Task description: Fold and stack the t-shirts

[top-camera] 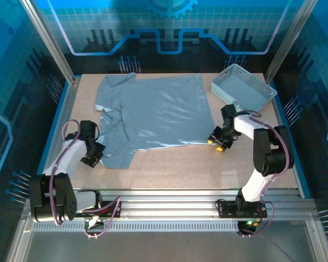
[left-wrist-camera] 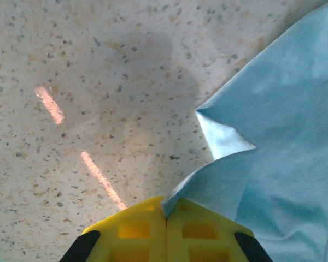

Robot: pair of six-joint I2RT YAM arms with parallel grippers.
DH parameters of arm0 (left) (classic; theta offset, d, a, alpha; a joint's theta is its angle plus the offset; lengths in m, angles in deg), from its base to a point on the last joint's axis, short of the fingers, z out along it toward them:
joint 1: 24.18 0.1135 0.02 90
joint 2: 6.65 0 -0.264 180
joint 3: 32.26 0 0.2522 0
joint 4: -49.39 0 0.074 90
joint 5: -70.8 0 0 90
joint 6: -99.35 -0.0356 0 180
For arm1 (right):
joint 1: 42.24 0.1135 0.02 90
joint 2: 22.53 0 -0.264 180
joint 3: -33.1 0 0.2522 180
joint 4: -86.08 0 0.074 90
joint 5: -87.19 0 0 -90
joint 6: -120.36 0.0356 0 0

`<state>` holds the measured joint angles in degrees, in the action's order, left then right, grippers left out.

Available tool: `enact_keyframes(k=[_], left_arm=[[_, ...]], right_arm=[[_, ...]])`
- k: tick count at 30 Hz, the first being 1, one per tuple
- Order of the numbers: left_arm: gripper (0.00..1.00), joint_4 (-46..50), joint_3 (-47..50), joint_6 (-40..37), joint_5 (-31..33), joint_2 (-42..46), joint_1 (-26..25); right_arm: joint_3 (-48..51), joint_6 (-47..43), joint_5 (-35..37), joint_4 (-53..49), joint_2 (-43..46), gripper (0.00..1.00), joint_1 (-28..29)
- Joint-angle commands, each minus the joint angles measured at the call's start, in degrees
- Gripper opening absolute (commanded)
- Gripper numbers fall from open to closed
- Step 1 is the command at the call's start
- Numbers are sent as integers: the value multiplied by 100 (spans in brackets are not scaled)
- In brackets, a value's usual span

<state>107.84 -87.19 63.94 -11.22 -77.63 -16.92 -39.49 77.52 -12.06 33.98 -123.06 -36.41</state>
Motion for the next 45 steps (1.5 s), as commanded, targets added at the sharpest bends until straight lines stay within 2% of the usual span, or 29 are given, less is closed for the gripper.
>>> enact_keyframes(k=[1, 5, 7, 13, 18, 25, 31, 34, 37, 41, 45], left_arm=[[0, 128, -254, 117, 142, -21, -32], [0, 98, -476, 152, 104, 3, -41], [0, 68, -693, 143, 95, 61, -65], [0, -55, -2076, 49, 240, 207, -212], [0, -875, -3261, -166, 400, 389, -270], [0, -2434, -3767, -366, 747, 1335, -287], [0, -2687, -4741, -722, 971, 1692, -287], [0, -2600, -5516, -815, 825, 1355, -287], [0, -2486, -6127, -814, 566, 750, -287], [0, -2679, -6567, -787, 28, -374, -281], [0, -2821, -7251, -632, -790, -1723, -167]], right_arm=[[-199, 200, -119, 317, -212, 36, -31], [-616, 61, 156, 344, -341, 7, 80], [-908, -94, 332, 301, -227, 0, 177], [-1994, -475, 623, 152, 521, 0, 387], [-2670, -662, 460, 619, 1216, 0, 387], [-2699, -887, 78, 1463, 2597, 0, 388], [-2603, -923, -99, 1577, 3970, 0, 373], [-2898, -869, -87, 1352, 4138, 0, 358], [-3118, -751, -114, 1324, 3920, 0, 354], [-3406, -604, -252, 1547, 3118, 0, 325], [-3990, -426, -554, 1830, 1995, 0, 305]])
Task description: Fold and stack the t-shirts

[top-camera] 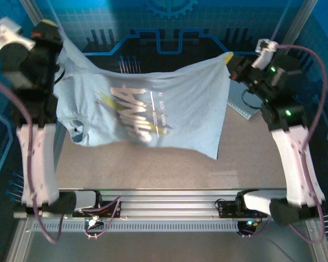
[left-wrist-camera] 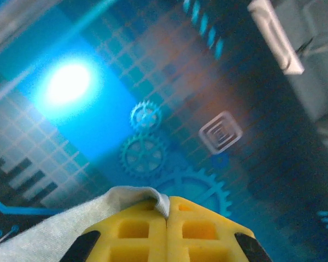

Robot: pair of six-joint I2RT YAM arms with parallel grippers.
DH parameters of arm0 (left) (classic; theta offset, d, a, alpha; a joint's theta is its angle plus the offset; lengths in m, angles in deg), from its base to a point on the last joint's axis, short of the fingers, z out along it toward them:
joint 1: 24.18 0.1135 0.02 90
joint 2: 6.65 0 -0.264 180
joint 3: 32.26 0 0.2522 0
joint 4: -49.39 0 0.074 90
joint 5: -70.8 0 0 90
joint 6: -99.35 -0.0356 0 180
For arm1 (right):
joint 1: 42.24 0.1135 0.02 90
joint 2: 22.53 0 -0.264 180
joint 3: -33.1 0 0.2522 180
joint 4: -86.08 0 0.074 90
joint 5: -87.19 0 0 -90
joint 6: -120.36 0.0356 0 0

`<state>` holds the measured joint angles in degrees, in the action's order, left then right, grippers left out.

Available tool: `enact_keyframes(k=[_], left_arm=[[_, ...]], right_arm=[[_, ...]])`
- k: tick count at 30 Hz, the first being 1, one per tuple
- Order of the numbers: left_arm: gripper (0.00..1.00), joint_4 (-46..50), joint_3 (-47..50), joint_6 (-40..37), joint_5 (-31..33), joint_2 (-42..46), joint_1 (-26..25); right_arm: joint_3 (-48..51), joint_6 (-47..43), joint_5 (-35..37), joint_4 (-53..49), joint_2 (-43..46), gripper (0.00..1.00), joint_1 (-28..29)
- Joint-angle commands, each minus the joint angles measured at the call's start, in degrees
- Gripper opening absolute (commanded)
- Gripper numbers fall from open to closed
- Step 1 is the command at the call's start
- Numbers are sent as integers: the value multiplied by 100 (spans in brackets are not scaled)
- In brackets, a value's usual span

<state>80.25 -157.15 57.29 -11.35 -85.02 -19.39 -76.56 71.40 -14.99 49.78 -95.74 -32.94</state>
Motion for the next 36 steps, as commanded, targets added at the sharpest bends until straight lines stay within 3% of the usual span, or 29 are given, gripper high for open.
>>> enact_keyframes(k=[1, 5, 10, 15, 20, 23, 28, 31, 34, 36], left_arm=[[0, -58, -514, 110, -976, -1318, 144], [0, -44, -1650, 193, -1520, -2327, 353], [0, -203, -2971, 546, -1953, -2860, 666], [0, -447, -3825, 867, -2060, -2767, 928], [0, -496, -3731, 874, -2151, -2174, 979], [0, -137, -2363, 811, -2150, -1314, 948], [0, -60, 2286, 1311, -1205, 937, 543], [0, 784, 4423, 1393, -828, 1882, 357], [0, 916, 6224, 1546, -1272, 2364, 302], [0, 512, 7277, 1868, -1735, 2418, 216]], right_arm=[[-519, 252, -343, 293, -1087, 0, -51], [-1361, 315, -456, 432, -1921, 0, -82], [-2518, 346, -490, 375, -2521, 0, -204], [-3371, 412, -439, 145, -2675, 0, -460], [-3372, 518, -451, 62, -2473, 0, -655], [-2758, 486, -499, -38, -2212, 0, -642], [-155, 528, -393, 191, -1300, 0, -474], [1508, 579, -301, 163, -884, 0, -302], [2779, 721, -312, 106, -887, 0, -145], [3259, 777, -381, 62, -1179, 0, -105]])
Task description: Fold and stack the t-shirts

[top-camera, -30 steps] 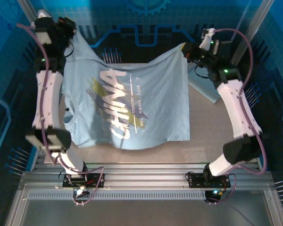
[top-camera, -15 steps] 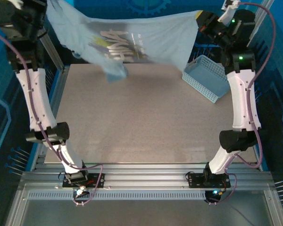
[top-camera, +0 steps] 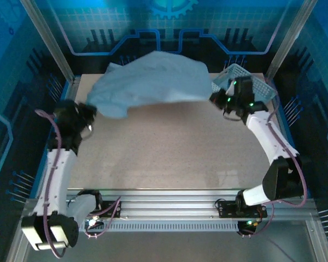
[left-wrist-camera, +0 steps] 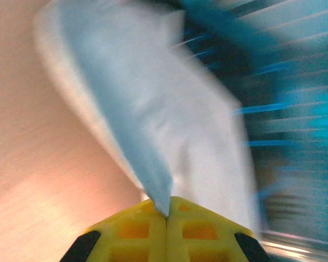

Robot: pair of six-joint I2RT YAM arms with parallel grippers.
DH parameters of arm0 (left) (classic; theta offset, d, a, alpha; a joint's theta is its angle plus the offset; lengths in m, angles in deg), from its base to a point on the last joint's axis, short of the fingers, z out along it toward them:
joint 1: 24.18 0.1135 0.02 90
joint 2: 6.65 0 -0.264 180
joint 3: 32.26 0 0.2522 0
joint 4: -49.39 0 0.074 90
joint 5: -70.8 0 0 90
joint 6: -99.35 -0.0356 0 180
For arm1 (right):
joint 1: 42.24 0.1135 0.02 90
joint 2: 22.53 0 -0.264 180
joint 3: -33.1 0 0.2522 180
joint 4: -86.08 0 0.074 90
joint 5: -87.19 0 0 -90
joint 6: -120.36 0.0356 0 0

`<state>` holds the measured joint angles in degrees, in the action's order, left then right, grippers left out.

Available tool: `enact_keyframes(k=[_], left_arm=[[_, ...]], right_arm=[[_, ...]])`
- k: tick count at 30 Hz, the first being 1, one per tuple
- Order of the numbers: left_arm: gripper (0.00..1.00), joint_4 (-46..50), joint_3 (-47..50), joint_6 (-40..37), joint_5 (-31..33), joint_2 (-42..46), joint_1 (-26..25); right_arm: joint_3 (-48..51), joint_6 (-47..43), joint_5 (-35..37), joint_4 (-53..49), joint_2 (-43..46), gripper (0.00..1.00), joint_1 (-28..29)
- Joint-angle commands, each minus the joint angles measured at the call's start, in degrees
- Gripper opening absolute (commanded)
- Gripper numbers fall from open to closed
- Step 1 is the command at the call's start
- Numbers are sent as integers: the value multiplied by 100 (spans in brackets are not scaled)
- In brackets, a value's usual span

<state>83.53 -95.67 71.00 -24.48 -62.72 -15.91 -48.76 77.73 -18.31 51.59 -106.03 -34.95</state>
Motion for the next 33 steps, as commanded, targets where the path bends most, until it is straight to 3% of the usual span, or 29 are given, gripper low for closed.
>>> enact_keyframes(k=[1, 4, 8, 14, 18, 23, 27, 33], left_arm=[[0, 51, 1542, 713, -471, 145, -244], [0, -302, 2294, 1069, -550, -61, -532], [0, -95, 2560, 1458, -433, -126, -954], [0, 901, 2524, 2151, -165, 519, -1180], [0, 2072, 1953, 2047, 570, 1199, -1179], [0, 2639, 1046, 1585, 1638, 1791, -1179], [0, 2667, 594, 1258, 1679, 1611, -1179], [0, 3066, 641, 1448, 1696, 1742, -1179]], right_arm=[[626, 116, -19, -172, -347, 0, 126], [639, -80, 123, -514, -945, 0, 155], [441, -341, 600, -1104, -1395, 0, 177], [694, -200, 1202, -1849, -1197, 0, 179], [1091, -168, 1410, -1872, -698, 0, 184], [978, -409, 1834, -2184, -298, 0, 129], [663, -640, 2037, -2417, -242, 0, 28], [584, -816, 2204, -2566, -267, 0, -139]])
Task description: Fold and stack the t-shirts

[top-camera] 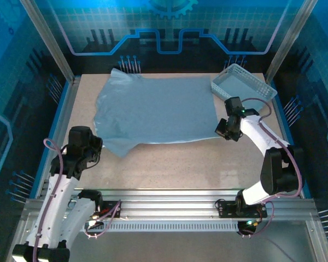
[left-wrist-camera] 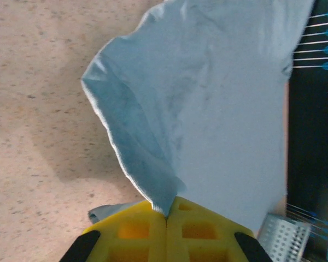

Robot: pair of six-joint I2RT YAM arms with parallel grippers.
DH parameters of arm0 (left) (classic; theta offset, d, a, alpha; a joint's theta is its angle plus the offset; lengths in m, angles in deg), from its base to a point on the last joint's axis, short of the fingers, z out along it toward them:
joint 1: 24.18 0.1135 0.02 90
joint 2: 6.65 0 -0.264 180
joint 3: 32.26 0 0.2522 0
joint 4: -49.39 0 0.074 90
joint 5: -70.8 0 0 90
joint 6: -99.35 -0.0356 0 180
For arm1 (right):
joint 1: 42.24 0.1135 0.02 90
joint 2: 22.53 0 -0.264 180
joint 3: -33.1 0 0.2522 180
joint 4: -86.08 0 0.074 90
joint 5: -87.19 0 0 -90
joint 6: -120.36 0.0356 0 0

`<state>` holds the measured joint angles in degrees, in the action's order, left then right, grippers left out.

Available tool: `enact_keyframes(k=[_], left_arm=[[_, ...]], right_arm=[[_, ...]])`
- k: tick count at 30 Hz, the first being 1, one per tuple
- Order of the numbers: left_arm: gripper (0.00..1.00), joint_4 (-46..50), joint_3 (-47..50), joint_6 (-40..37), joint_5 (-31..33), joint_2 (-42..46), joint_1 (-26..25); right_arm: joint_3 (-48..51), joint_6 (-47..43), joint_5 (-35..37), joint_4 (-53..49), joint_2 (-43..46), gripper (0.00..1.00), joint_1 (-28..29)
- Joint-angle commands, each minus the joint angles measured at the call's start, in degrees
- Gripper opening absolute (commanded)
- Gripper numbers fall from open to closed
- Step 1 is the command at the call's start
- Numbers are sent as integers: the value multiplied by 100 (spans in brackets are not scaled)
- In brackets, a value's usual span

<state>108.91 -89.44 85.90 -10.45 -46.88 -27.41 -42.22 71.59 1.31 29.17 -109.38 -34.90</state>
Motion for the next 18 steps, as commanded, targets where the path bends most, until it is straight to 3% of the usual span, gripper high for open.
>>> enact_keyframes(k=[1, 6, 11, 18], left_arm=[[0, 689, 60, -11, 313, 166, -29], [0, 1051, 618, 353, -357, 101, -90], [0, 1283, 654, 567, 368, 750, -735], [0, -221, 1494, 615, -562, 306, -798]], right_arm=[[-50, -220, 234, -350, 34, 0, -168], [257, -239, 288, -402, -35, 0, -164], [562, -260, 504, -440, 76, 0, -187], [437, -291, 685, -389, -327, 0, -206]])
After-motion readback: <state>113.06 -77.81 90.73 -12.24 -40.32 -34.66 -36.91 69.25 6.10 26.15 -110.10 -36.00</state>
